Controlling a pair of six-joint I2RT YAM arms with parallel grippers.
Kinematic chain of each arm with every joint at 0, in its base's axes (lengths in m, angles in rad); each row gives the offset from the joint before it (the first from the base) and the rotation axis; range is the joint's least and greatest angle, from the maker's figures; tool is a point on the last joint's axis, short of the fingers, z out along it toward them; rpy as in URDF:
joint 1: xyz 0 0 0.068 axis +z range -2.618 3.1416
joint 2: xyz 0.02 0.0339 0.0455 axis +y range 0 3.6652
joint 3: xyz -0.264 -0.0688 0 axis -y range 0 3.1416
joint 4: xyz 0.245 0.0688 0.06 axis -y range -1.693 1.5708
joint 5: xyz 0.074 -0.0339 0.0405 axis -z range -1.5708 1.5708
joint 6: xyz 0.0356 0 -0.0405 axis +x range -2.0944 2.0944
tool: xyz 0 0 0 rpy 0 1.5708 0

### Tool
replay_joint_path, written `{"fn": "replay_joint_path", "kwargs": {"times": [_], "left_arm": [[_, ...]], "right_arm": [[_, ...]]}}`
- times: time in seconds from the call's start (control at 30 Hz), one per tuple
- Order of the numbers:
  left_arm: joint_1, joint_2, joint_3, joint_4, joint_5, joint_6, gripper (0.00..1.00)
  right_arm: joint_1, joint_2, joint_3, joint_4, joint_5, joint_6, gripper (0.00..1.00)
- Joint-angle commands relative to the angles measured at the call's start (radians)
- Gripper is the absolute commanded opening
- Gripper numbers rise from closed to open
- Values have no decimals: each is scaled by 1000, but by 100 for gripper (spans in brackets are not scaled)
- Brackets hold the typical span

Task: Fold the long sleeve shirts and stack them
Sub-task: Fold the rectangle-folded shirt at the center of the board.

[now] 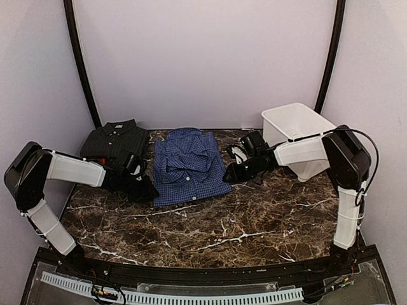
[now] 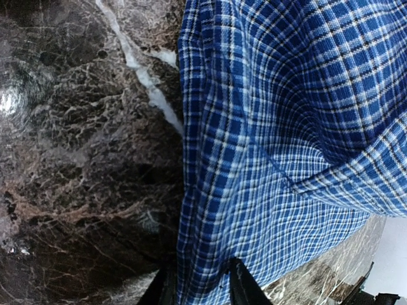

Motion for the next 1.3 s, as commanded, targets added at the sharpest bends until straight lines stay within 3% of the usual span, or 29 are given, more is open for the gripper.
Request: {"fn": "replay_joint_path", "kwargs": {"times": [0.0, 0.23, 0.43, 0.93, 1.27], "left_arm": [[-4, -4, 29, 8, 11, 6, 25], [-5, -10, 32, 7, 20, 10, 9], [-5, -21, 32, -8, 24, 14, 1], [-9, -159, -43, -52, 94, 29, 0], [-105, -181, -150, -118, 124, -22, 0]], "right_arm": [[12, 19, 0, 31, -17, 5, 29], [15, 12, -5, 35, -30, 13, 14], [16, -10, -21, 32, -35, 15, 0], [28, -193, -207, 28, -24, 32, 0], [105, -245, -346, 39, -33, 82, 0]]}}
